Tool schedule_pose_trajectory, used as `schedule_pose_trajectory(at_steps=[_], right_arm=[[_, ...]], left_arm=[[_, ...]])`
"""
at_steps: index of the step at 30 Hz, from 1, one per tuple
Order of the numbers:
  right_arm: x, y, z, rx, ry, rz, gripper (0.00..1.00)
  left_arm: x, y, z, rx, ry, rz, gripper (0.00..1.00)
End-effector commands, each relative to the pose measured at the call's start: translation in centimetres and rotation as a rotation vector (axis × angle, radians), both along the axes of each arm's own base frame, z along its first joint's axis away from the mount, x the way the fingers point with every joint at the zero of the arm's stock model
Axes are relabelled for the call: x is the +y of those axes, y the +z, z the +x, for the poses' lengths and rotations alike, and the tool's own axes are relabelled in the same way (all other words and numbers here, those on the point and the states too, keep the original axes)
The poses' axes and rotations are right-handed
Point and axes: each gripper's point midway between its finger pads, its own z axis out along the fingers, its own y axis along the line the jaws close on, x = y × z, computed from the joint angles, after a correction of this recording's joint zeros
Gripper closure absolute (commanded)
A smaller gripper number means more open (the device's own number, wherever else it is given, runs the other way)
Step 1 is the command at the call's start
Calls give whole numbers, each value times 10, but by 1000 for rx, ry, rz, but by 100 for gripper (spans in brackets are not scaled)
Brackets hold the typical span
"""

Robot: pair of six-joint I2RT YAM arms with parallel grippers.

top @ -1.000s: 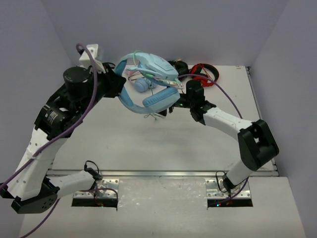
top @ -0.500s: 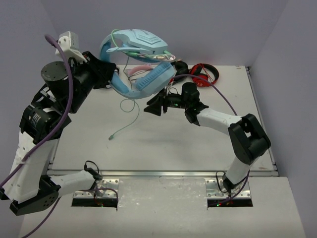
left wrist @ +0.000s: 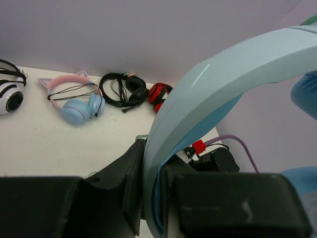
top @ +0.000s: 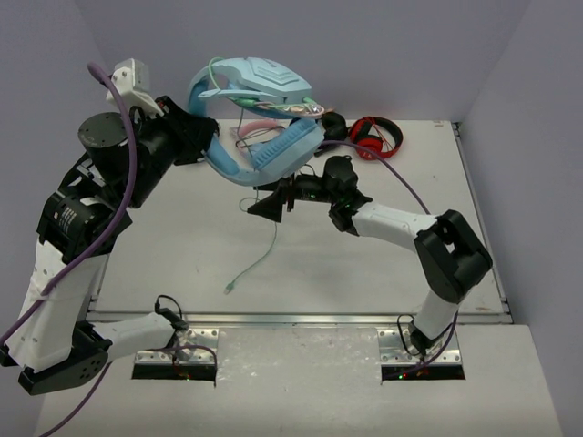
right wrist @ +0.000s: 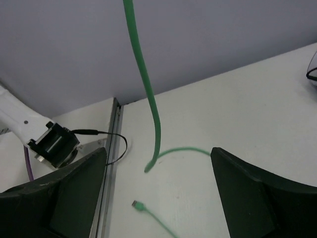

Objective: Wrap the headphones

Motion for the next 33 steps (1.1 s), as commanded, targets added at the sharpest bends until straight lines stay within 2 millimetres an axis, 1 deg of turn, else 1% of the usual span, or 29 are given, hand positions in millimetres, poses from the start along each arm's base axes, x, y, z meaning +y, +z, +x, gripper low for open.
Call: schedule_pose_trajectory(at_steps=[1,2,4,6,7,8,9,11,12,13,14,15,16,17,18,19,20,21,22,23,24,25,26,27,28,29,30,32,33], right_arm=[[20,36,7,-90,6,79,14],[24,36,8,-84,15,87,16],[30,40,9,-67,27,107,29],[36,34,15,-60,15,108,43],[42,31,19,-53,9,105,65],[43,28,22,-50,4,103,94],[43,20,23,-29,-7,94,99],[38,15,23,-26,-38,104,99],[34,12,22,-22,-55,106,99],[27,-6,14,-2,-68,88,99],[21,-1,12,-7,-106,98,99],[17,-3,7,-20,-114,92,99],[16,-19,-8,-2,-106,58,99],[14,-21,-14,-12,-110,45,99],[11,-9,-20,-68,-124,46,99],[11,-21,-32,-47,-116,-1,99],[10,-21,-38,-61,-120,-16,99],[5,-7,-42,-113,-137,-14,99],[3,-16,-50,-99,-135,-59,99],[0,-15,-52,-111,-145,-75,99],[-8,-10,-55,-138,-169,-96,99],[-8,-8,-61,-148,-163,-109,99],[-10,-4,-64,-183,-162,-125,99],[-10,6,-64,-204,-168,-132,99],[-15,8,-71,-203,-160,-165,99],[-17,14,-72,-234,-160,-173,99],[-18,24,-71,-254,-168,-175,99],[-28,33,-65,-298,-207,-232,99],[-30,44,-60,-331,-237,-223,99]], left_arm=[[-1,48,-12,-128,-26,-151,100],[0,48,-12,-128,-23,-151,100],[2,47,-12,-126,-14,-145,100],[3,45,-13,-122,-12,-141,100],[4,46,-14,-124,-11,-141,100],[5,46,-13,-124,-3,-139,100],[10,45,-12,-124,26,-134,100],[22,49,-9,-130,89,-124,100],[30,42,-5,-104,143,-100,100],[50,43,5,-96,278,-79,100],[59,37,12,-76,348,-58,100],[65,33,18,-67,402,-42,100],[70,27,31,-53,473,-9,100],[69,22,38,-42,501,6,100],[70,24,44,-48,522,11,100],[67,14,60,-21,556,48,100],[66,12,67,-10,566,62,100],[65,13,72,-14,572,68,100],[66,5,84,3,597,104,100],[69,2,89,8,619,121,100],[71,-7,97,16,643,153,100],[75,-14,101,21,670,177,100],[76,-14,106,-1,694,169,100],[78,-19,109,-4,712,212,100],[77,-44,114,27,721,270,100],[76,-48,120,11,730,265,99],[78,-57,123,14,745,316,100],[76,-113,128,57,727,434,100],[73,-102,132,17,716,421,100]])
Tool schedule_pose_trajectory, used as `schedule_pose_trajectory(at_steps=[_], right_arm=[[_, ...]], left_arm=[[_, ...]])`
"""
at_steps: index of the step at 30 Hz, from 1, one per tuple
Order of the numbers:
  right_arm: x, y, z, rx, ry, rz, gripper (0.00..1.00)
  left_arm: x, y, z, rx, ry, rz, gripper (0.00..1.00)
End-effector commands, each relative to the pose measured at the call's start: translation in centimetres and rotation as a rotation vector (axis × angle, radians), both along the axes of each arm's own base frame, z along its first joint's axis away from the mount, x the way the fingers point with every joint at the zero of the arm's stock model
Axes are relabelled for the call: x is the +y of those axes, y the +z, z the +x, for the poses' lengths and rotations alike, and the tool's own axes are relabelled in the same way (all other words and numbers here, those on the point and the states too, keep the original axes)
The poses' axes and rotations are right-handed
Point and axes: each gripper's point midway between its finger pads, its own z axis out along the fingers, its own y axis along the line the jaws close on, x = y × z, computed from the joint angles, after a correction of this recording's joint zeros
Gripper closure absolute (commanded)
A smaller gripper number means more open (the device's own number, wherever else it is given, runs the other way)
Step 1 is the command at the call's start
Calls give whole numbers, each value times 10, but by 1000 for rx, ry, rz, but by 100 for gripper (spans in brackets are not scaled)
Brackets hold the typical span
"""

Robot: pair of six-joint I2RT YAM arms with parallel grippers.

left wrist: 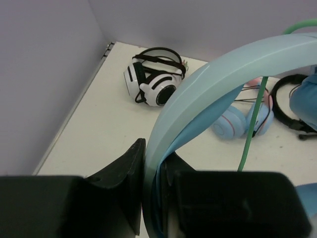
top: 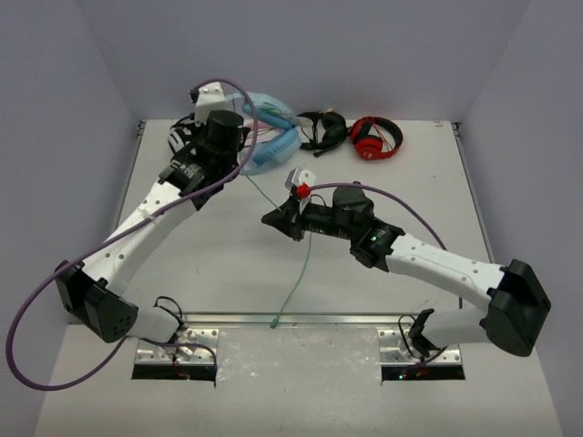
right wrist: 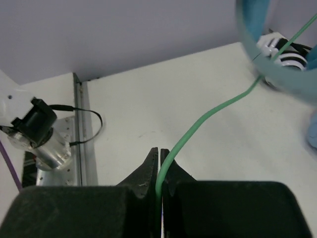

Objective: Wrap the headphones

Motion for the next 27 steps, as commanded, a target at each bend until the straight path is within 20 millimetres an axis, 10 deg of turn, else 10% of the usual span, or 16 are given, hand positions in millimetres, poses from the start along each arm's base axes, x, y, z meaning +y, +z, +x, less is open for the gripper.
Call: schedule_pose_trajectory(at_steps=[1,15,18,27], right_arm=[[-14,19,10,-116,-64,-115,99],[-86,78,95,-426,-408,-428,99],[-101,81,103,-442,-453,-453,87],[-123,114,115,-549,-542,-525,93]], left_arm=[[11,12,6,-183,27,12,100],[-102,-42,3,-187,-583,168,100],[-116,-44,-3,-187,-617,194,100],[-138,-59,-10,-151,-666,259,100]])
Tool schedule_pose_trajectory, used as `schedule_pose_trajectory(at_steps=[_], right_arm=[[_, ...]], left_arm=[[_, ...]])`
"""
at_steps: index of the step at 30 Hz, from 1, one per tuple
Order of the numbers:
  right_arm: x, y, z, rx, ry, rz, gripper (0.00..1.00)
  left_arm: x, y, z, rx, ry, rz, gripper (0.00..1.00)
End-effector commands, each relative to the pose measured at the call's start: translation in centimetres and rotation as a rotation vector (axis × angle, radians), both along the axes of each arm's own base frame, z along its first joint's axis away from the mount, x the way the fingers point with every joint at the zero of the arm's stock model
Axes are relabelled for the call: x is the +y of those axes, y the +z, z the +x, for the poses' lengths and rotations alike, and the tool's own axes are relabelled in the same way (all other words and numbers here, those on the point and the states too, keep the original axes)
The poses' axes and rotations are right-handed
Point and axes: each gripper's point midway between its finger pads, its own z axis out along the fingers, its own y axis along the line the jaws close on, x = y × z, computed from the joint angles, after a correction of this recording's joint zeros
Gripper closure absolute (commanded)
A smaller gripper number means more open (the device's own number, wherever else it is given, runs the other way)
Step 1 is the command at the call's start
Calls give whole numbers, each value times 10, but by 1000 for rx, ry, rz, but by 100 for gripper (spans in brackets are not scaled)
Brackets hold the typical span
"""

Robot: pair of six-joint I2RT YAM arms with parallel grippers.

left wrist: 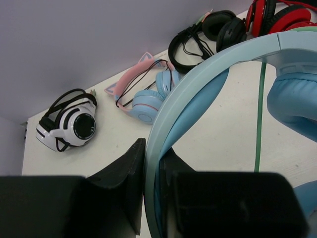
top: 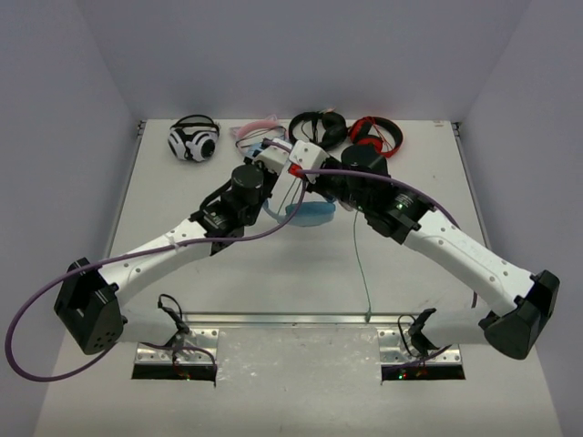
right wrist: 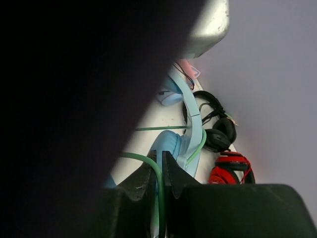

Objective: Wrap the headphones

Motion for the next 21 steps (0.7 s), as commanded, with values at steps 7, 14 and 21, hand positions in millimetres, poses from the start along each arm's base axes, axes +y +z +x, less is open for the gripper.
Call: schedule_pose_trajectory(at_steps=[7,14,21], right_arm=[[-58,89,45,-209,-210,60,81],[-67,94,58,-180,-228,106,81],[-99,71,92,-90,-308,161,90]], left_arm=[[-25,20,-8,-78,-82,-20,100],[-34,19,-10,-64,-126,-30,100],[-48,38,-25,-54,-245,-78,100]])
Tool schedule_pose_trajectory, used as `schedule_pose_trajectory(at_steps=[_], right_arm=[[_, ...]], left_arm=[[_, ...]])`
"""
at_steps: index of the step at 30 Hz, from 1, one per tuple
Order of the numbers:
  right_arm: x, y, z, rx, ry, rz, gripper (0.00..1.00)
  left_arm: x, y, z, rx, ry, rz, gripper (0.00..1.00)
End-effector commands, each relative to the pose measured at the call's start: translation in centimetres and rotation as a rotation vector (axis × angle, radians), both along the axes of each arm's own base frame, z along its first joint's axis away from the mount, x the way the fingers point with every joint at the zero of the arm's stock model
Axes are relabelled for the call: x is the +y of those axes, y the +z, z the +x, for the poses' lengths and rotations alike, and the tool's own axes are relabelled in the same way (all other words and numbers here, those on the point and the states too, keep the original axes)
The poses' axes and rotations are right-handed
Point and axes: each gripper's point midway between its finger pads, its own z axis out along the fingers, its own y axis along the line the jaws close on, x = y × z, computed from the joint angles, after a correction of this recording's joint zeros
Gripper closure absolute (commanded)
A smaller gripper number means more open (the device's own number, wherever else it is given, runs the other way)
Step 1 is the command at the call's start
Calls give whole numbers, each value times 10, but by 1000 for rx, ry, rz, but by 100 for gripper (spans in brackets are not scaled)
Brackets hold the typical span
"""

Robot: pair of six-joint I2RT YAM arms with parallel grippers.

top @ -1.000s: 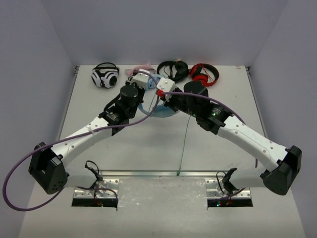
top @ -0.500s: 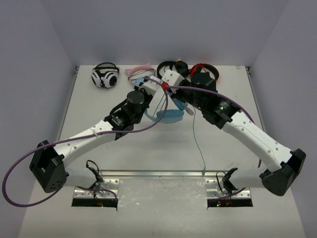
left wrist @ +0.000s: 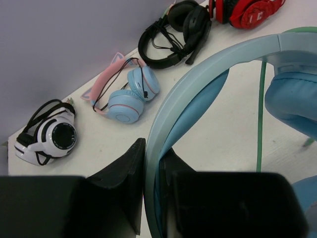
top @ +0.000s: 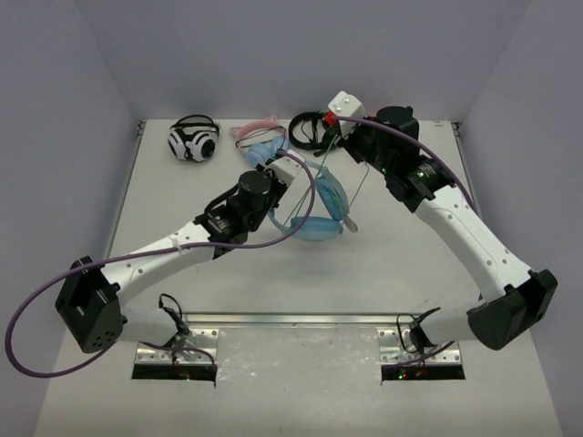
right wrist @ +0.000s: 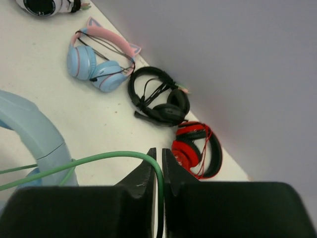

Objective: Wrap the headphones

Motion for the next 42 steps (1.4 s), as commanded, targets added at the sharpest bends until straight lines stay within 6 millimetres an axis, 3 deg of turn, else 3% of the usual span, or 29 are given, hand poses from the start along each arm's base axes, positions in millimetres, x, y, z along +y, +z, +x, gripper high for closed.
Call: schedule_pose_trajectory(at_steps=[1,8,11,12,14,15,16,17,18,20,22,24,28,29,31,33,36,40,41,42], right_arm=[[-23,26,25,-48,-75,114,98],[-43,2,52,56,-132,186,99],[-49,-25,48,117,-141,242,99],[-53,-20,46,103,-142,276,99],[-42,-37,33,163,-88,345,99],[-39,-22,26,124,-58,388,99],[-26,-21,15,148,13,439,99],[-20,-36,5,195,37,478,99],[-14,-12,-3,122,99,530,99],[6,-10,-24,142,236,627,80],[21,-10,-46,184,357,696,72],[30,4,-54,157,446,750,69],[47,-2,-64,247,567,890,67],[53,-16,-58,294,572,914,67],[62,-13,-59,302,633,952,66],[75,-23,-52,330,640,972,73],[93,-41,-47,379,635,963,93],[106,-67,-54,409,613,934,99],[115,-82,-65,450,607,917,99],[118,-84,-71,447,600,906,99]], left_arm=[[-19,56,-14,-74,-121,-149,99],[-20,90,-35,-84,-199,-218,100],[-3,121,-38,-140,-129,-300,100],[1,136,-39,-160,-113,-336,100],[10,156,-43,-172,-77,-409,100],[13,165,-44,-176,-65,-443,100],[16,183,-48,-192,-62,-485,100],[19,187,-52,-170,-55,-524,100],[17,195,-57,-167,-80,-552,100],[10,217,-72,-142,-152,-642,100],[7,238,-84,-121,-203,-719,100],[11,254,-92,-121,-214,-769,100],[31,287,-107,-140,-194,-877,100],[38,304,-113,-155,-193,-921,100],[43,313,-118,-146,-185,-939,100],[54,328,-122,-162,-157,-976,100],[78,340,-120,-203,-55,-1010,100],[110,348,-108,-244,146,-1025,100],[118,343,-98,-257,240,-1018,100],[122,340,-94,-262,285,-1012,100]])
